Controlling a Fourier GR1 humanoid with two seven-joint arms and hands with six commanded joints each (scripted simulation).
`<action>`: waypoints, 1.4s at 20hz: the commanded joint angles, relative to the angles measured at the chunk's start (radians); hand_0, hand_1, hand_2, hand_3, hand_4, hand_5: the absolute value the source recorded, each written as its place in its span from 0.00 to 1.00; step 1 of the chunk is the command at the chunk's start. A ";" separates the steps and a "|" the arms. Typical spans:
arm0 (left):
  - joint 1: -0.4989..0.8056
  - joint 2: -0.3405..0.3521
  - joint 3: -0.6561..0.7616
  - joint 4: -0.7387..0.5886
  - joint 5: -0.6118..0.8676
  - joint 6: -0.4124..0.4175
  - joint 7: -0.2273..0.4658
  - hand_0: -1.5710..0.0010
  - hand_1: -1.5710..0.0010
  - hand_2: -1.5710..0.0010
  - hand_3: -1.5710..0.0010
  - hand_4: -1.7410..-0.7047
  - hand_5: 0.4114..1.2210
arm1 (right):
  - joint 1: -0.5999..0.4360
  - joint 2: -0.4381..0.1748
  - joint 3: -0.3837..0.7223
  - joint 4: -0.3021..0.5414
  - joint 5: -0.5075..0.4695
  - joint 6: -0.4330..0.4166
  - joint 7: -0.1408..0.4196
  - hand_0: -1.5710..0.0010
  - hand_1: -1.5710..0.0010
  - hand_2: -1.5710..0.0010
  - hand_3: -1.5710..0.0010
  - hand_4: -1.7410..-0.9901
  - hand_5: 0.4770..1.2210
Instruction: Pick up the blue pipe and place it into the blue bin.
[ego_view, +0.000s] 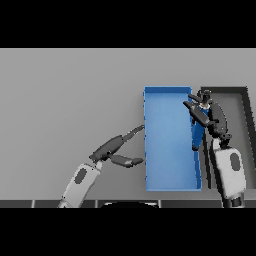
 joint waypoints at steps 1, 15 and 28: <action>0.005 0.001 0.001 -0.009 0.004 0.001 -0.002 1.00 1.00 1.00 1.00 0.78 0.07 | 0.012 -0.039 0.034 0.013 -0.046 -0.051 0.000 0.00 0.00 0.00 0.00 0.32 1.00; 0.002 0.008 0.003 0.003 -0.002 -0.001 -0.005 1.00 1.00 1.00 1.00 0.79 0.10 | -0.047 -0.398 0.496 0.118 -0.528 -0.415 0.000 0.65 0.67 0.68 0.90 0.54 0.85; -0.001 0.006 0.007 -0.001 -0.001 0.006 -0.008 1.00 1.00 1.00 1.00 0.78 0.11 | -0.265 -0.581 0.863 0.155 -0.518 -0.270 -0.008 0.98 0.98 0.98 0.99 0.86 0.33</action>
